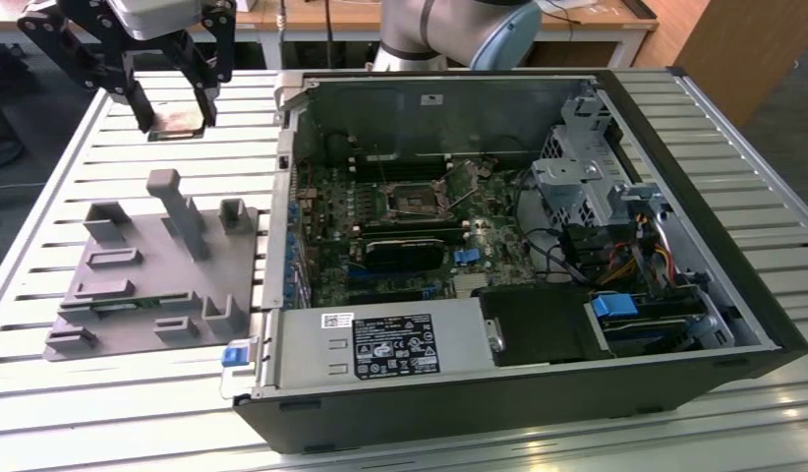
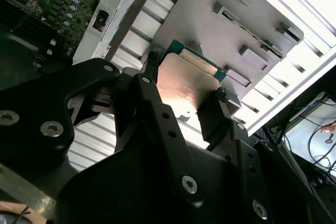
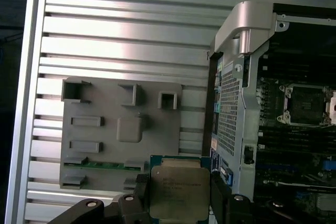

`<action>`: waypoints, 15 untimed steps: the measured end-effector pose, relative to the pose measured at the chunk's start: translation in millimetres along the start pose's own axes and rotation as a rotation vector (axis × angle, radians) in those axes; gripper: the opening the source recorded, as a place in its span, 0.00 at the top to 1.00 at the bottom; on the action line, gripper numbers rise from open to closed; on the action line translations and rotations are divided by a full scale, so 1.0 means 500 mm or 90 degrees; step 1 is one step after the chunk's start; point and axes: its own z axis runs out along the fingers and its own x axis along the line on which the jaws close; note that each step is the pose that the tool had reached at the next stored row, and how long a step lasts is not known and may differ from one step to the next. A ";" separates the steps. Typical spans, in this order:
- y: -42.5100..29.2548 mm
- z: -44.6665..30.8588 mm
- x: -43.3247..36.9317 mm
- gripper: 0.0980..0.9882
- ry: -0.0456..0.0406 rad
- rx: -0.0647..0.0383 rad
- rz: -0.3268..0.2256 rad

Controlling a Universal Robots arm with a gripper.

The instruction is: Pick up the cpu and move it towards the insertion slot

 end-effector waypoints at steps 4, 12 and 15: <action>-0.001 0.000 -0.013 0.49 0.0001 0.000 0.000; -0.003 0.000 -0.045 0.49 0.0000 0.000 0.000; -0.004 0.000 -0.056 0.49 0.0000 0.000 0.000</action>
